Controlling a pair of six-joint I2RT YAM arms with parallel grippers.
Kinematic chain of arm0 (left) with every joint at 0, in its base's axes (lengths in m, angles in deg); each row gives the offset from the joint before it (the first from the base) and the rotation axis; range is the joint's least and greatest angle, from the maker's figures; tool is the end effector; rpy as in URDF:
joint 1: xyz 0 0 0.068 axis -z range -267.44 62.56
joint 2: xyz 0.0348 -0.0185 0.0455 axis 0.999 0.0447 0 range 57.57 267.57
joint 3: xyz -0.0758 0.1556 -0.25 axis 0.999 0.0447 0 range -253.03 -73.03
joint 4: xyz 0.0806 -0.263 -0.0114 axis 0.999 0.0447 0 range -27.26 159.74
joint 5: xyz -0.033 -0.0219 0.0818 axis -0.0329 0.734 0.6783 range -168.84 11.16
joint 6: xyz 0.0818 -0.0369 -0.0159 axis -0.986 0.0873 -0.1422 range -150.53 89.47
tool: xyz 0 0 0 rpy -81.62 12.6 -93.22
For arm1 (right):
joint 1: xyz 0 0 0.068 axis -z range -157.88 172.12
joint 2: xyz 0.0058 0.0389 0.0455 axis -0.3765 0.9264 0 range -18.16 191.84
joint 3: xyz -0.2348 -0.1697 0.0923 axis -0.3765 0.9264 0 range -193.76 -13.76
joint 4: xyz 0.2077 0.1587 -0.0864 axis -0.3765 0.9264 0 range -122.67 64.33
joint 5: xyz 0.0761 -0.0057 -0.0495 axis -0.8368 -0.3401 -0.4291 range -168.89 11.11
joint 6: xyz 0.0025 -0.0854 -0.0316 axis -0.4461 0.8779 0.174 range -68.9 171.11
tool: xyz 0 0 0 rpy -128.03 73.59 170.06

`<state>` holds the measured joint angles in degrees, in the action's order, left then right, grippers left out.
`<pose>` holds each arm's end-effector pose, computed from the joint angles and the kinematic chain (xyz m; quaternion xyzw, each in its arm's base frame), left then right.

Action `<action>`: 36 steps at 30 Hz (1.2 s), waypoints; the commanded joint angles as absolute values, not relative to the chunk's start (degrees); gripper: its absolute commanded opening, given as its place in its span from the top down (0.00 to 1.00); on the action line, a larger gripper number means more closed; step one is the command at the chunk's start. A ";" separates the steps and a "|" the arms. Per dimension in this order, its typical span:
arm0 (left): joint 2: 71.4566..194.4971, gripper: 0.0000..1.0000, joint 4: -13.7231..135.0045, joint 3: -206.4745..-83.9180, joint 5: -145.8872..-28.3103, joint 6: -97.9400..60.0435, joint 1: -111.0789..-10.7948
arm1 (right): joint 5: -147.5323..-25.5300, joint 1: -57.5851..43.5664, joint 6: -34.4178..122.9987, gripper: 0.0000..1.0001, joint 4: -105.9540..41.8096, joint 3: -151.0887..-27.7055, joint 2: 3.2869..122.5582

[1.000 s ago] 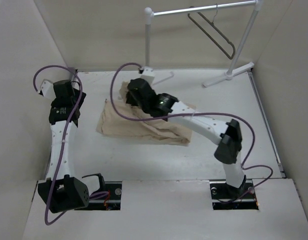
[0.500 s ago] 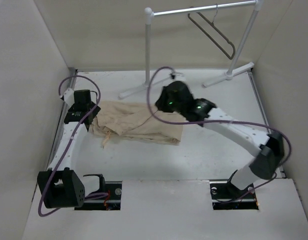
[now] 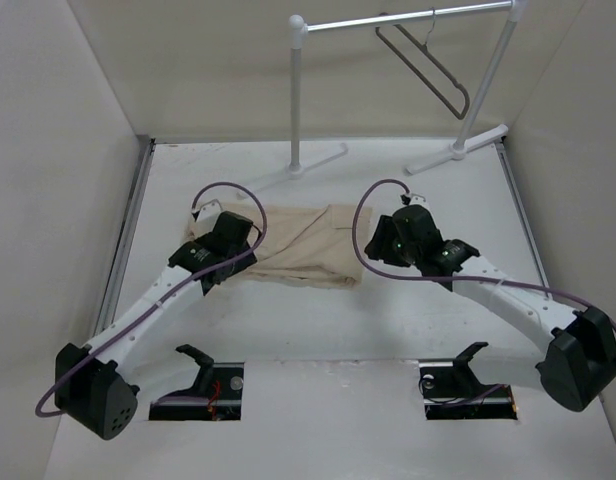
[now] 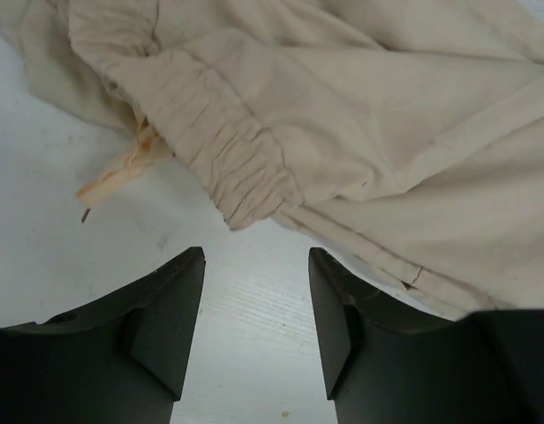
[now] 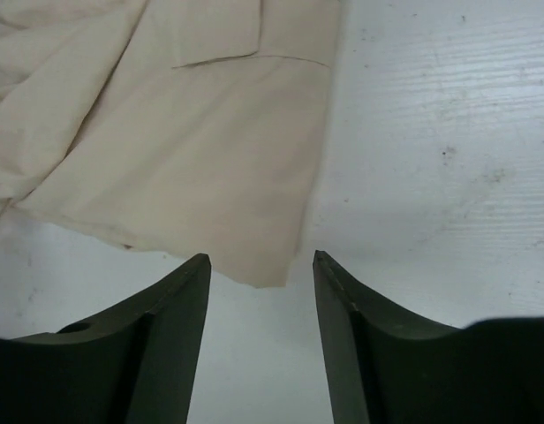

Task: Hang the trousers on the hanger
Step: Fold the trousers at the center of the board.

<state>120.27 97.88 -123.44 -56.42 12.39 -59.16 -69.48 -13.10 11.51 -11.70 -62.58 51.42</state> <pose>0.2365 -0.0919 0.2700 -0.1864 0.8976 -0.0600 0.3950 0.2496 0.1598 0.2522 0.0682 0.9076 0.1881 0.3692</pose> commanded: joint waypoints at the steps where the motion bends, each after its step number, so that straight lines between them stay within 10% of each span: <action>1: 117.86 0.51 101.96 -120.14 -53.52 23.43 -58.04 | -73.07 -11.15 11.64 0.40 -16.66 -61.49 49.60; 15: 132.36 0.50 87.62 -122.16 -55.11 15.53 -61.55 | -81.78 -9.74 7.34 0.22 -25.89 -57.01 56.28; 23: 130.53 0.88 84.98 -125.22 -55.37 11.84 -65.76 | -87.67 -8.51 3.65 0.24 -31.44 -55.34 63.39; 36: 149.65 0.89 81.38 -144.90 -63.37 6.65 -84.40 | -90.84 -8.77 1.97 0.27 -34.60 -52.43 66.83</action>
<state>144.07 82.58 -141.06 -61.30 9.04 -82.16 -89.35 -8.80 2.55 -30.84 -52.35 66.57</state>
